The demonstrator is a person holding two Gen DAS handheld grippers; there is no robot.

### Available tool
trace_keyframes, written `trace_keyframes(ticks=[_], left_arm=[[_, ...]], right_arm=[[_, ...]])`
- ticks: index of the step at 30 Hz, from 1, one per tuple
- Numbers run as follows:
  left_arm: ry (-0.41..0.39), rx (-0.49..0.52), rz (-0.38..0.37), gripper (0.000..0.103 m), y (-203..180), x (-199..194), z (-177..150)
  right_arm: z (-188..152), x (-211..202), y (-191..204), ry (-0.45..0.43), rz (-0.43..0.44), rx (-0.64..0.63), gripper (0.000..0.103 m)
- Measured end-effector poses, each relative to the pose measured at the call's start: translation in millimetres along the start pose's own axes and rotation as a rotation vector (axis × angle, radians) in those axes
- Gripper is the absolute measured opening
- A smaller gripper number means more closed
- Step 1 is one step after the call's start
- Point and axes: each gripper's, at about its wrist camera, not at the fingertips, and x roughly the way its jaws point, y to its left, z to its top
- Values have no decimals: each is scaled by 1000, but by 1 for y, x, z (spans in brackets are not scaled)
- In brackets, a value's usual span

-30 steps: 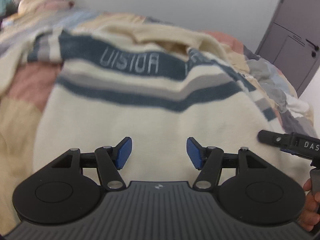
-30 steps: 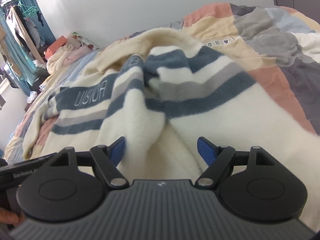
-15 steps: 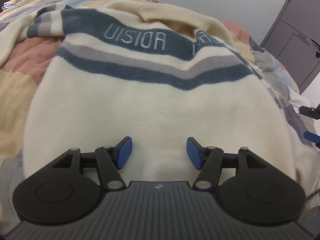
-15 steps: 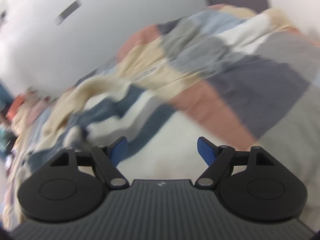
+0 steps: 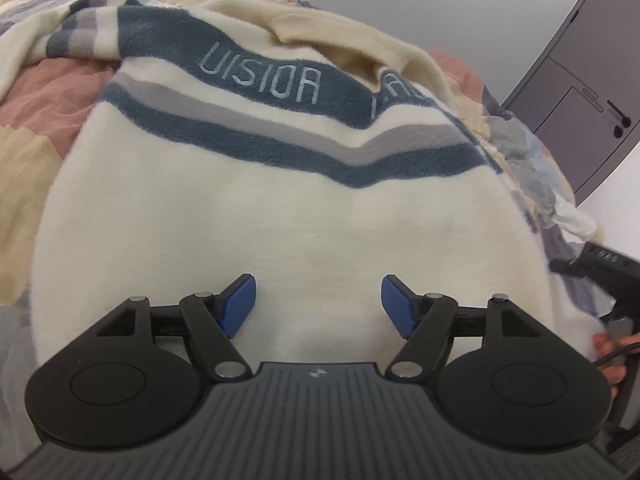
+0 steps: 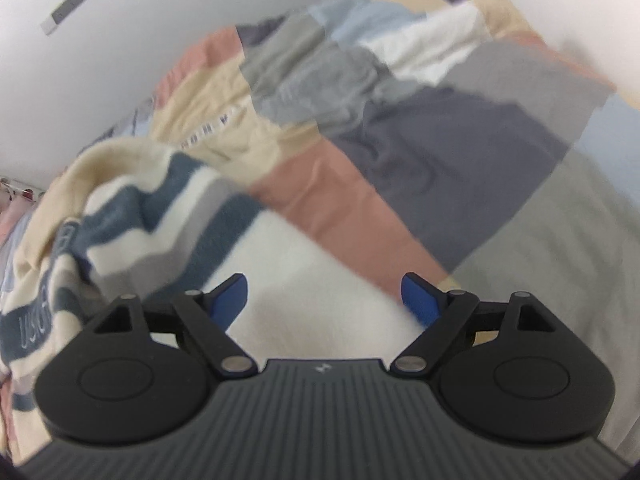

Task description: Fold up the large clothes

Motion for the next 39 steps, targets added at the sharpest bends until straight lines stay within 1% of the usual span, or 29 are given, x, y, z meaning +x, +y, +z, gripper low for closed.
trace_keyframes(ticks=[2,4,6,7,8,9,11,12,14,16,21,24,26,28,31,33,35,37,39], left_arm=[[-1,-4,-5,75,0,0,0],[-1,-9,-8,75,1,-1,1],[-1,-17,-18,75,1,-2,1],[-1,-21,-24,75,2,-2,1],[-2,-25,-29,75,3,-3,2],[-2,-28,-32,75,3,-3,2],[-6,-32,-38,75,4,-4,1],[-8,-34,-42,75,4,-4,2],[-15,-41,-52,75,5,-6,2],[-22,-36,-55,75,4,-8,1],[-24,-24,-56,76,2,-9,2],[-15,-4,-60,76,-1,-7,-1],[-12,16,-63,76,-5,-6,-1],[-19,25,-85,76,-8,-8,0],[-44,28,-91,76,-11,-14,0],[-84,15,-106,76,-10,-19,1],[-123,18,-98,76,-11,-24,3],[-153,33,-83,76,-12,-25,5],[-172,38,-81,76,-12,-24,7]], right_arm=[[-3,8,-3,44,1,36,88],[-8,13,-3,74,31,47,88],[-14,10,1,74,49,29,87],[-16,9,4,80,71,17,84],[-18,7,7,91,93,5,70],[-20,7,10,103,104,-13,49],[-26,4,18,113,106,-57,22],[-31,1,23,112,107,-86,19],[-36,-8,33,85,94,-145,17],[-31,-13,33,65,97,-134,16],[3,-20,26,45,64,-106,15],[35,-24,27,-2,20,-163,15],[62,-22,31,-29,-32,-235,15],[91,-20,35,-60,-76,-273,15],[131,-13,47,-151,-174,-379,15],[157,-6,50,-208,-221,-378,15],[182,-2,53,-264,-224,-348,15],[199,2,57,-340,-233,-350,15],[212,15,58,-367,-232,-333,15]])
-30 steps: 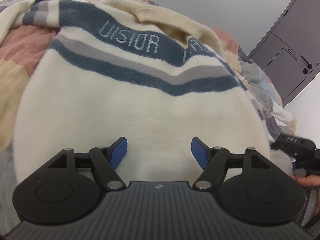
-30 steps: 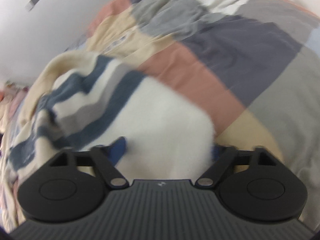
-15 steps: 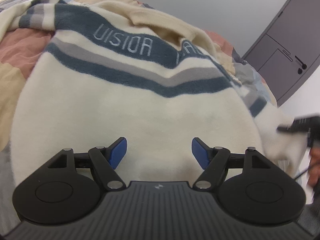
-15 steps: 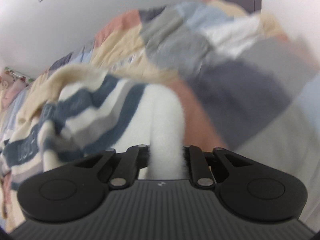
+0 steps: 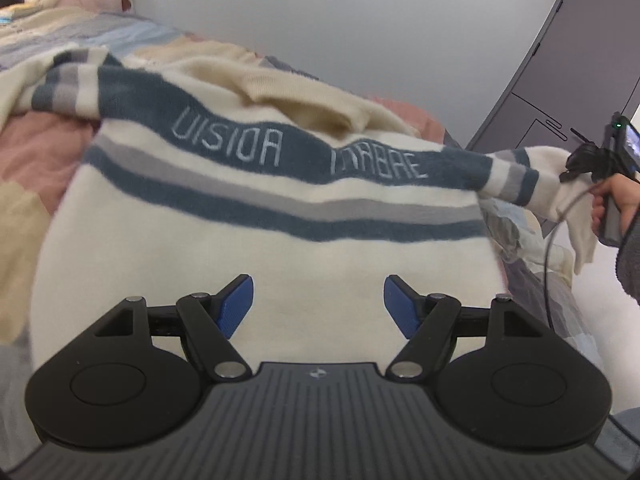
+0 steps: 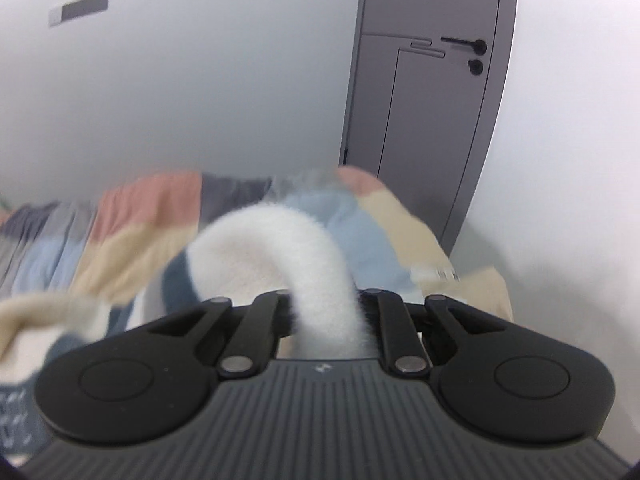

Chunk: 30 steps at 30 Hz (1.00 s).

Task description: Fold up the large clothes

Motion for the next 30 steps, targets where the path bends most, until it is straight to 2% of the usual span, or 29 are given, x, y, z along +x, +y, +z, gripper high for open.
trace_keyframes(ticks=[5,9,11,15,21,22,23,24,26,28,30], left_arm=[[7,20,19,77,4,12,1],[21,37,46,77,10,30,2],[43,29,59,77,14,41,4],[66,31,85,77,21,57,6],[38,-14,15,77,31,56,16],[32,-34,12,77,34,55,19],[25,-55,6,77,38,53,22],[18,-79,2,77,42,50,25],[1,-134,-15,77,51,45,34],[-6,-158,-34,77,57,42,45],[-27,-149,-19,77,59,39,56]], right_arm=[[-6,62,3,38,-41,32,15],[-39,105,2,83,-69,23,15],[-57,124,-3,101,-63,57,16],[-81,137,-4,36,-38,54,23],[-88,121,-6,-28,-4,118,26],[-89,116,-7,-30,-4,127,28],[-89,113,-8,-26,-1,130,37],[-88,109,-9,-14,-4,127,52],[-87,97,-13,1,13,154,66],[-82,83,-22,5,66,192,67],[-76,68,-30,15,100,219,68]])
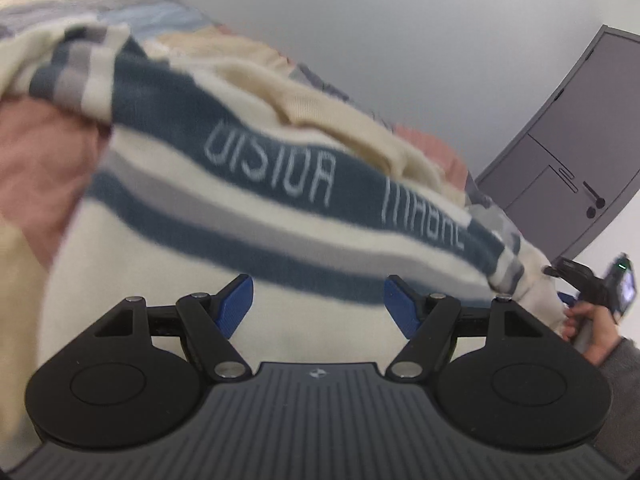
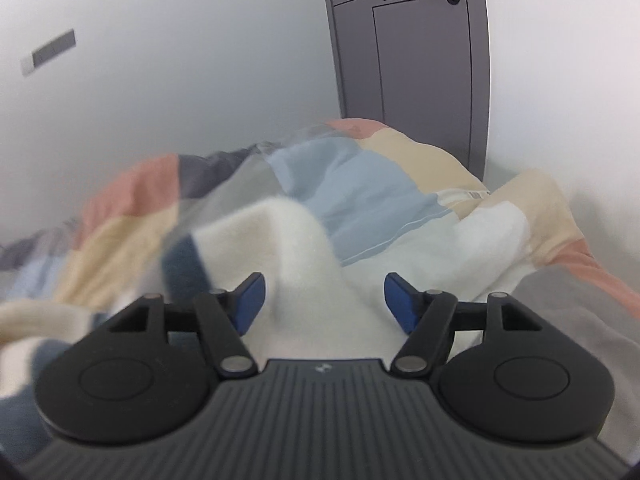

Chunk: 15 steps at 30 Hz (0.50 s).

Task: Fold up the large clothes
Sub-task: 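Grasp the blanket edge with both grippers and raise it high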

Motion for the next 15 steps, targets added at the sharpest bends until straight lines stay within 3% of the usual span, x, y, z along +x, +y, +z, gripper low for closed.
trace_keyframes(ticks=[6,12,15], left_arm=[[-27,-52,-5,77,-6,-3,25],[-29,-104,-83,77,-5,18,70],[-15,-150,-79,77,2,39,99]], right_arm=[[19,-45,4,0,127,45,68],[17,-62,59,49,307,20,68],[11,-61,94,110,413,63,68]])
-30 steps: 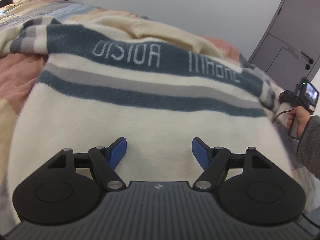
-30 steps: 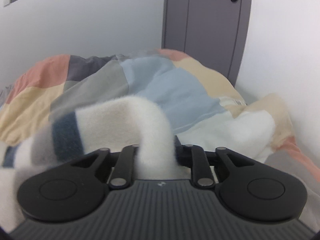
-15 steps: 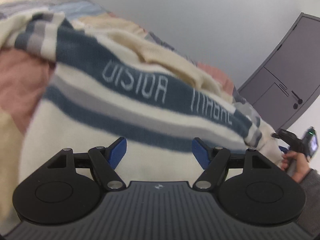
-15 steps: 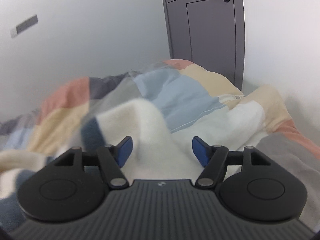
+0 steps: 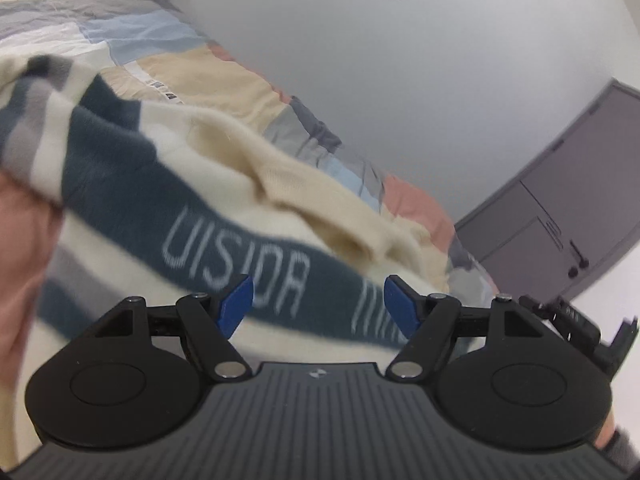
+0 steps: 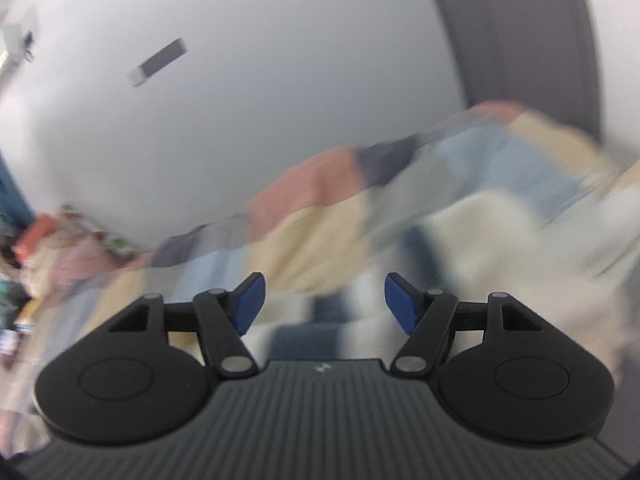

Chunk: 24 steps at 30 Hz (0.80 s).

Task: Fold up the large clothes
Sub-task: 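Grasp the blanket edge with both grippers and raise it high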

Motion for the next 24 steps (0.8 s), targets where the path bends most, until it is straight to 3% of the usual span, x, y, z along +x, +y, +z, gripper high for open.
trace_keyframes(ticks=[3,6,9,12,16,19,20,21,23,24], left_arm=[[-6,-150,-75,76,20,23,27],[-40,-296,-98,76,39,49,45],[-22,-399,-118,76,55,81,58],[-11,-407,-136,75,64,108,68],[-8,-359,-100,73,70,140,77],[7,-382,-109,60,78,166,82],[13,-368,-95,53,78,174,85],[18,-348,-83,50,77,181,89],[8,-295,-66,32,72,192,101],[1,-263,-62,31,67,196,108]], right_arm=[[-11,23,31,82,103,50,68],[-26,51,56,147,202,116,69],[-43,85,73,224,294,211,70],[-58,116,91,269,311,213,70],[-74,155,109,308,351,222,69],[-82,177,119,324,298,182,69],[-84,183,119,329,305,188,64],[-84,189,119,328,329,203,50],[-79,197,115,293,351,209,30],[-75,200,117,277,347,192,26]])
